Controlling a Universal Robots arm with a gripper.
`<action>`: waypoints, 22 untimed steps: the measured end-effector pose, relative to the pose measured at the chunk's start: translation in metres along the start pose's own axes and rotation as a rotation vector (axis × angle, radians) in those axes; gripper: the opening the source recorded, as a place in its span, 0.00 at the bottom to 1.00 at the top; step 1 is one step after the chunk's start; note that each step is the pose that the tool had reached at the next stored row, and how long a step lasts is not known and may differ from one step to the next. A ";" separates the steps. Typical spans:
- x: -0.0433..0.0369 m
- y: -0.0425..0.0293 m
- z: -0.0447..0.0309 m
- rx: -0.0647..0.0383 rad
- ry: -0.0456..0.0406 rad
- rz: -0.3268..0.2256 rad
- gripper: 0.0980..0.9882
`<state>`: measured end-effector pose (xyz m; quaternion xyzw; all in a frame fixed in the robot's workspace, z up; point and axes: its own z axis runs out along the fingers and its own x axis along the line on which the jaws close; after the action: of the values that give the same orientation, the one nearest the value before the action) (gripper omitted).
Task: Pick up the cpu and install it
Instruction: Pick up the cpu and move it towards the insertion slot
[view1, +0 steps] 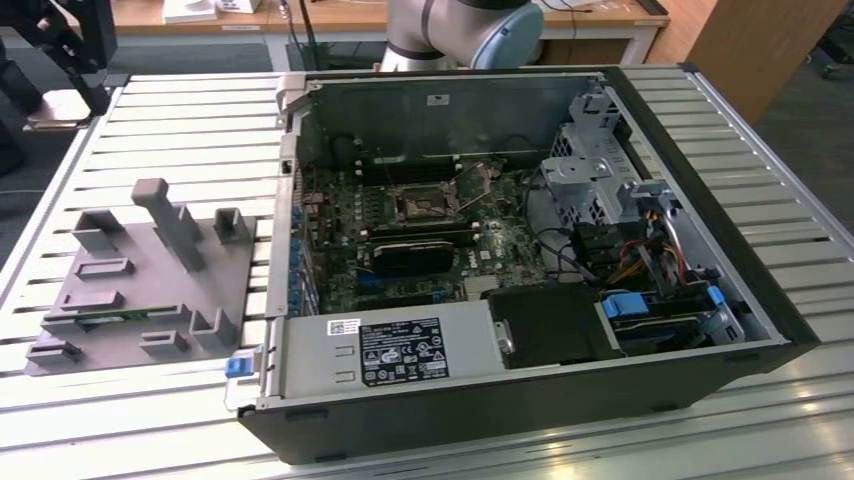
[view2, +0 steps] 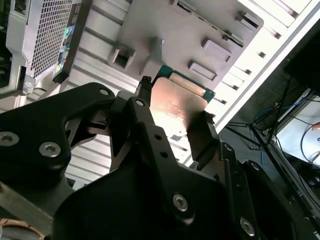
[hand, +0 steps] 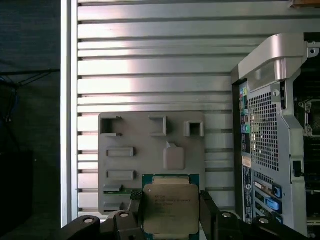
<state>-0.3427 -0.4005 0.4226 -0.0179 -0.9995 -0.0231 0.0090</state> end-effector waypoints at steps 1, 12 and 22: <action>-0.0018 0.0001 -0.0001 0.000 0.0000 0.000 0.50; -0.0269 0.0013 0.0000 0.000 0.0000 0.000 0.50; -0.0503 0.0025 0.0001 0.000 0.0001 0.000 0.50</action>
<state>-0.2924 -0.3997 0.4217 -0.0179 -0.9995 -0.0231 0.0090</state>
